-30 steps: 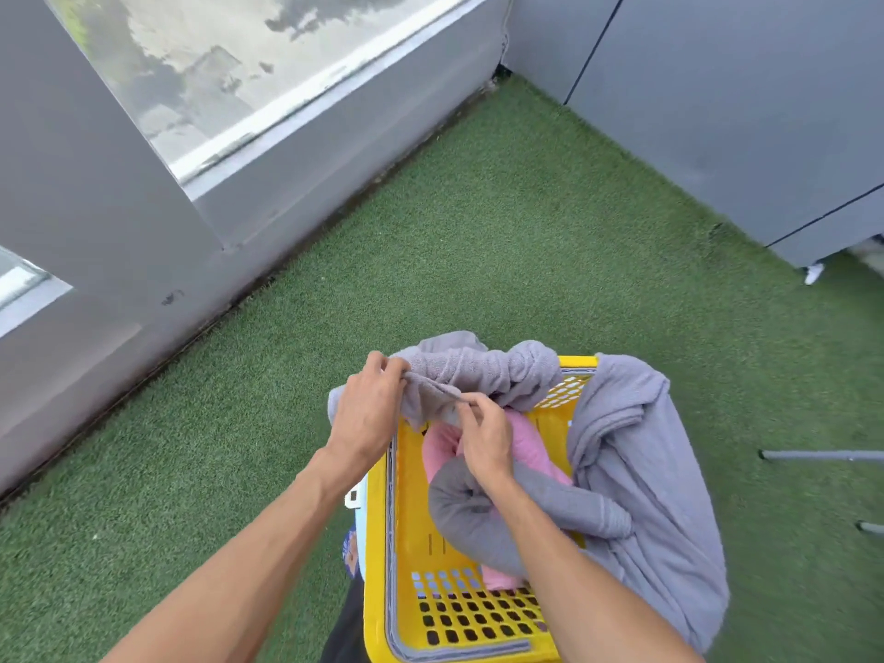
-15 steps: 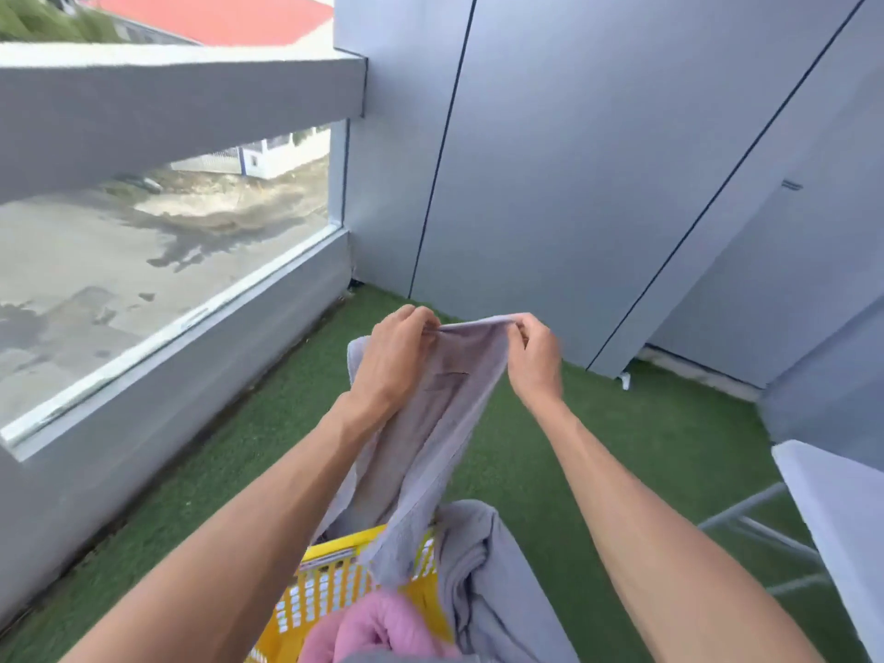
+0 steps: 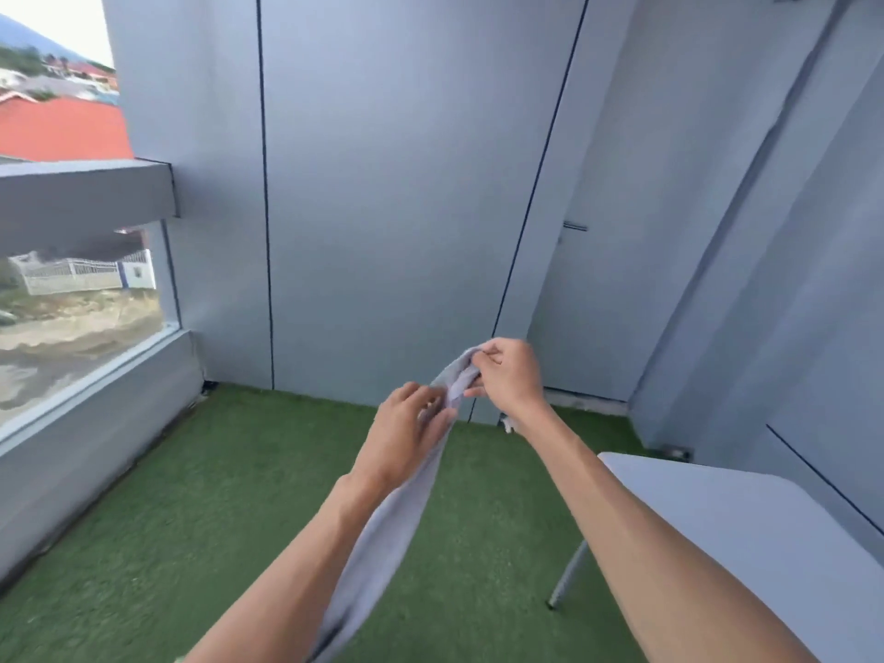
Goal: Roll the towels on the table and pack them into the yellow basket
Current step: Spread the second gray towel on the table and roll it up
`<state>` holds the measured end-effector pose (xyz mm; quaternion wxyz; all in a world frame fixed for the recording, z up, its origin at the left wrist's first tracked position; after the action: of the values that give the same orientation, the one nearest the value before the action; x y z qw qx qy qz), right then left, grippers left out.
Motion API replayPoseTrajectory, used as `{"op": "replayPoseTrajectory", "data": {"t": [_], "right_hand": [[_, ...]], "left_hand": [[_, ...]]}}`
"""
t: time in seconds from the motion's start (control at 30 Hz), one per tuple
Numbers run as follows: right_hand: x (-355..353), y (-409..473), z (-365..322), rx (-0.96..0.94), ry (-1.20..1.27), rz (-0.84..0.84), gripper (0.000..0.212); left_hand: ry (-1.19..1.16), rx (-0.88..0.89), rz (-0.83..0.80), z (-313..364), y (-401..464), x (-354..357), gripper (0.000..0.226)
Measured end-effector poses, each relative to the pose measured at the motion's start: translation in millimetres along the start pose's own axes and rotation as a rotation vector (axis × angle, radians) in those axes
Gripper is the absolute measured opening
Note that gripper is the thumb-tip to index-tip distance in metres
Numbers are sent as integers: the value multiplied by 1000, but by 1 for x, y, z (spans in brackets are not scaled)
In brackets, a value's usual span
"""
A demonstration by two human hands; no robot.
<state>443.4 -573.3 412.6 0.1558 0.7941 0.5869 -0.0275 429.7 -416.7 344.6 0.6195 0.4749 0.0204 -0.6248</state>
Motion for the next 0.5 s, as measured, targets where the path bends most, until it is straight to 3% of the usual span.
{"op": "replayPoseTrajectory", "data": {"t": [0.13, 0.23, 0.5], "right_hand": [[-94, 26, 20, 76, 8, 114, 18], [-147, 39, 34, 116, 19, 189, 18], [-234, 89, 67, 124, -2, 219, 14]], "left_hand": [[-288, -7, -62, 61, 34, 73, 12], [-389, -46, -223, 93, 61, 121, 10], [-652, -65, -569, 122, 127, 203, 24]]}}
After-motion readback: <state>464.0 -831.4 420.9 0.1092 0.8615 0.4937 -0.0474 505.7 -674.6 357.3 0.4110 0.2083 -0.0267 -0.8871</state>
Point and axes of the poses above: each hand's wrist, its own y-axis towards the middle knuckle, its own x-axis out of the palm, z = x × y, the point moved 3 cm from there along y, towards the middle knuckle, and after that the axes turned 7 degrees about y, right-handed, at the moved point
